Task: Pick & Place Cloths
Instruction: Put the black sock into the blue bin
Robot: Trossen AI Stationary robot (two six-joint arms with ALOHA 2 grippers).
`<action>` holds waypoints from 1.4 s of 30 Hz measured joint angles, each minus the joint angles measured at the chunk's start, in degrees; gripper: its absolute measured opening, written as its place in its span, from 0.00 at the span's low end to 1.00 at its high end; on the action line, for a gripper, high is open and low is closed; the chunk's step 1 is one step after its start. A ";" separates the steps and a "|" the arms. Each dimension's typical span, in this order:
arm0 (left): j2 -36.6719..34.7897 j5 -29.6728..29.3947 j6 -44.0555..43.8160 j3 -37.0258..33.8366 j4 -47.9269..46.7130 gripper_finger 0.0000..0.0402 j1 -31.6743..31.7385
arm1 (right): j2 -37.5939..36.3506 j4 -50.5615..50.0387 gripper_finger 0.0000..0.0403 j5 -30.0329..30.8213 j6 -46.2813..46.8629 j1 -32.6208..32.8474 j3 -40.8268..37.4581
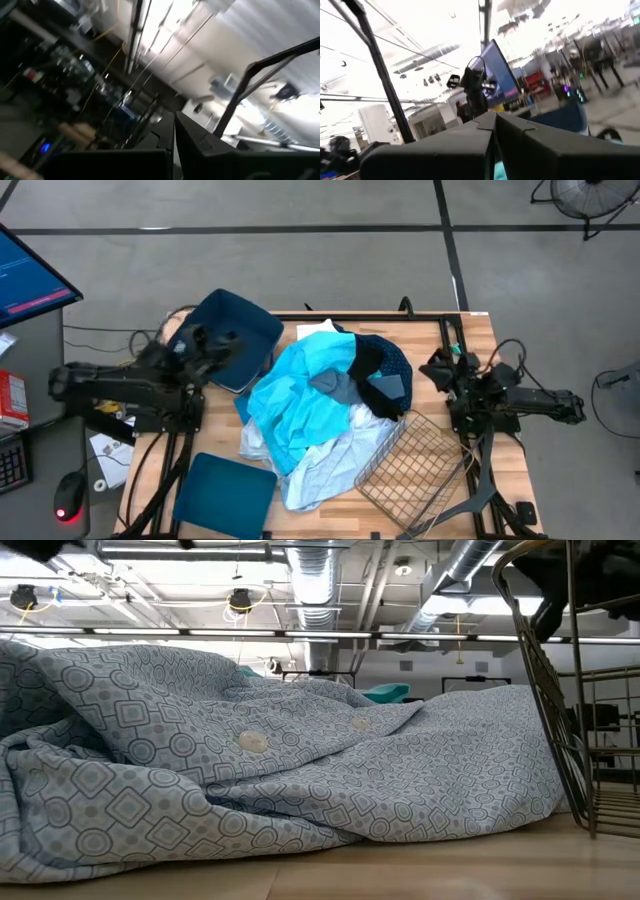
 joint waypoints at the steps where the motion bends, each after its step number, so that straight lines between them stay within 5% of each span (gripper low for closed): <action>1: 2.27 -0.06 -0.03 1.69 -1.41 0.00 0.02 | 0.00 -0.43 0.02 0.08 -0.54 0.00 0.32; 6: 9.61 0.06 -0.14 9.46 -14.14 0.00 -0.12 | 3.88 -13.18 0.02 3.51 -3.43 -0.04 7.97; 12: 10.07 0.88 -0.08 14.08 -26.56 0.00 -1.83 | 21.77 -27.43 0.02 7.49 -6.84 -0.04 25.92; 23: 6.38 -14.36 -0.95 14.08 -45.12 0.00 -2.59 | 54.87 -69.93 0.01 14.38 4.63 -0.66 55.98; 30: 9.83 -11.20 -0.17 14.08 -45.13 0.01 -3.73 | 69.29 -71.41 0.08 13.32 11.29 1.34 58.12; 42: 10.50 -12.56 11.60 14.08 -44.27 0.30 -8.85 | 84.03 -64.93 0.55 5.36 9.25 -0.08 58.12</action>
